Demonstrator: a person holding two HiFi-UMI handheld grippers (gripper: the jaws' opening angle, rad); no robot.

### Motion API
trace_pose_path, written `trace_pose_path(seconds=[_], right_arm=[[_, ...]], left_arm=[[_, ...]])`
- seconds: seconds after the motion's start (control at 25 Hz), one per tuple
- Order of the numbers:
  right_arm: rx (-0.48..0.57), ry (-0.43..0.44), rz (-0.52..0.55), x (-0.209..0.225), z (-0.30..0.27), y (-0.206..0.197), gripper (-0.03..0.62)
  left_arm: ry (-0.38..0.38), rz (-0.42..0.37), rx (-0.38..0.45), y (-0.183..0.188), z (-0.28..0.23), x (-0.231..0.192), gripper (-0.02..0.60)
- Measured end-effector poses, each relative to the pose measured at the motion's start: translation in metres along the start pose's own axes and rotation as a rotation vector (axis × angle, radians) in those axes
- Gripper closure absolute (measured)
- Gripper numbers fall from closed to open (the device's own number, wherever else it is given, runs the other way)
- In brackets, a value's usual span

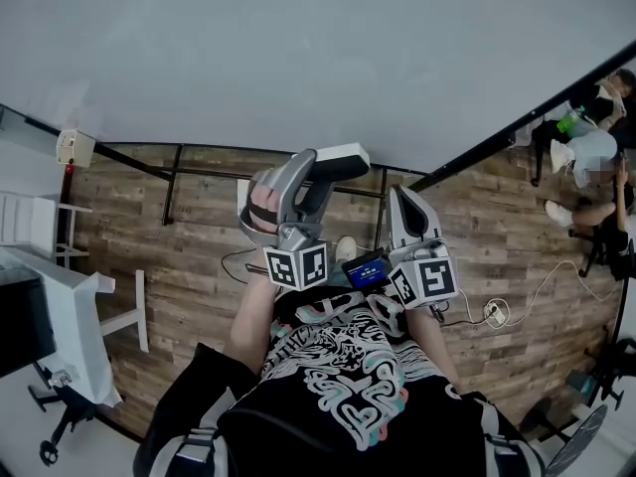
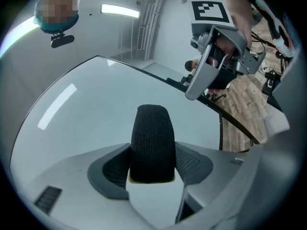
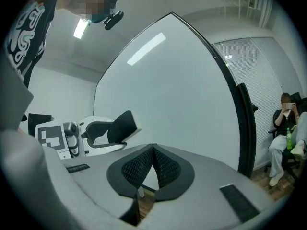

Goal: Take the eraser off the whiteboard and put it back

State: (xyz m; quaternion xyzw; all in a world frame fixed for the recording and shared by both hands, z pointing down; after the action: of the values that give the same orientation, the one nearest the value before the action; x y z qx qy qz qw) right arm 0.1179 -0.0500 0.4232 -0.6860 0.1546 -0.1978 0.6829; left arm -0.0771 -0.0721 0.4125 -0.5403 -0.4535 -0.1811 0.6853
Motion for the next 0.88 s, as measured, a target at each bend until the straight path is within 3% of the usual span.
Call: trace_pose_path(seconds=[0.88], right_arm=[[-0.01, -0.028, -0.011, -0.061, 0.039, -0.001, 0.579]], left_arm=[[-0.005, 0.018, 0.028, -0.004, 0.071, -0.007, 0.324]])
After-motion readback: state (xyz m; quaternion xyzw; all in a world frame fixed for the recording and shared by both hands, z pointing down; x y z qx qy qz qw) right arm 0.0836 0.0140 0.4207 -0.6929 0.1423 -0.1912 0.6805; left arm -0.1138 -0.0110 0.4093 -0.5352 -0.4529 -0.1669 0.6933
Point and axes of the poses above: the fingertips, and each gripper's own axes: z backward along the fingers, x to its right, y out of its top, the point moved 10 cm from there along z, backward along the fingers, and after that the axes turned 4 degrees about z, right-handed, at the moved point
